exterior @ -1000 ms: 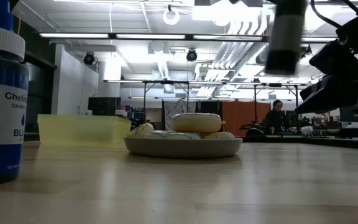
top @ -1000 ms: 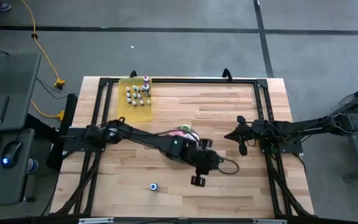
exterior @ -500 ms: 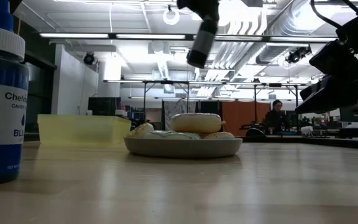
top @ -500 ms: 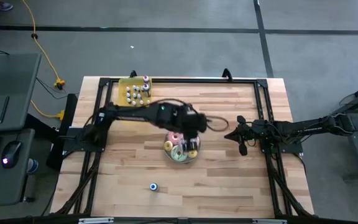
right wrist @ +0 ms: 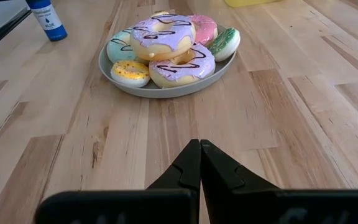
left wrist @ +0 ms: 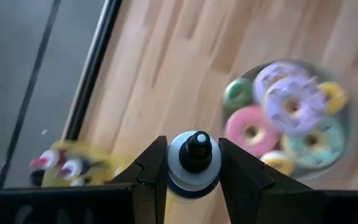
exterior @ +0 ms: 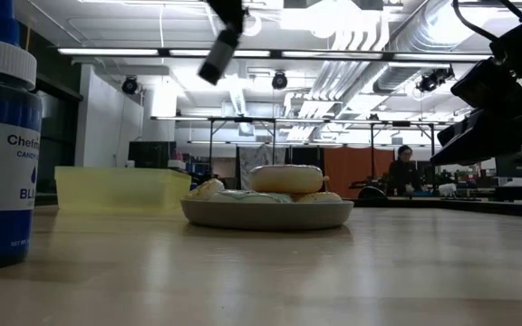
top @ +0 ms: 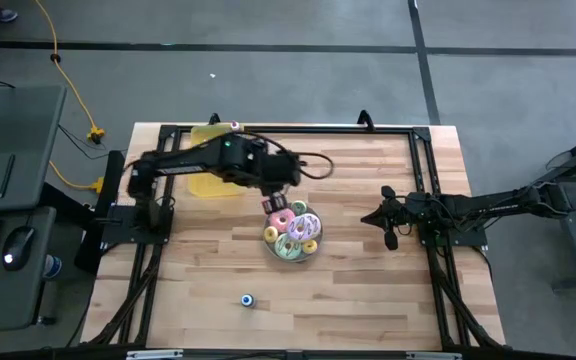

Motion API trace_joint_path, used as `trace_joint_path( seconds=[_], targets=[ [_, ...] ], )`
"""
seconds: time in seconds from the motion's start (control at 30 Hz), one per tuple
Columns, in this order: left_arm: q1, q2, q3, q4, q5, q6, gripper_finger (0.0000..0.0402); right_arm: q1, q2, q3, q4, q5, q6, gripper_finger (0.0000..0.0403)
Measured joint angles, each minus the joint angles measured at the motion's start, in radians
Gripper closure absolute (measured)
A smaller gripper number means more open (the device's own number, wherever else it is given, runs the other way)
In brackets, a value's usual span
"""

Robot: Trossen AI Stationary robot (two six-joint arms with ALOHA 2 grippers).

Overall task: Pick & Place food coloring
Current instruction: Put the large black food coloring bottle into the yellow bin

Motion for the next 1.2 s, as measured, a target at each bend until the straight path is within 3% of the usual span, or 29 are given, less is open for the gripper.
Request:
trace_joint_path(
  seconds=[0.27, 0.53, 0.83, 1.03, 1.2],
  targets=[
    [0.069, -0.334, -0.519, 0.263, -0.007, -0.034, 0.0302, 0.0, 0.0, 0.0, 0.0, 0.0, 0.0, 0.0402],
    [0.211, -0.648, -0.968, 0.525, 0.007, -0.288, 0.0302, 0.0, 0.0, 0.0, 0.0, 0.0, 0.0, 0.0402],
    [0.381, -0.826, -1.211, 0.659, -0.014, -0.335, 0.0302, 0.0, 0.0, 0.0, 0.0, 0.0, 0.0, 0.0402],
    [0.459, -0.832, -1.323, 0.778, 0.001, -0.314, 0.0302, 0.0, 0.0, 0.0, 0.0, 0.0, 0.0, 0.0402],
    [0.459, -0.832, -1.414, 0.938, 0.008, -0.285, 0.0302, 0.0, 0.0, 0.0, 0.0, 0.0, 0.0, 0.0402]
  ],
)
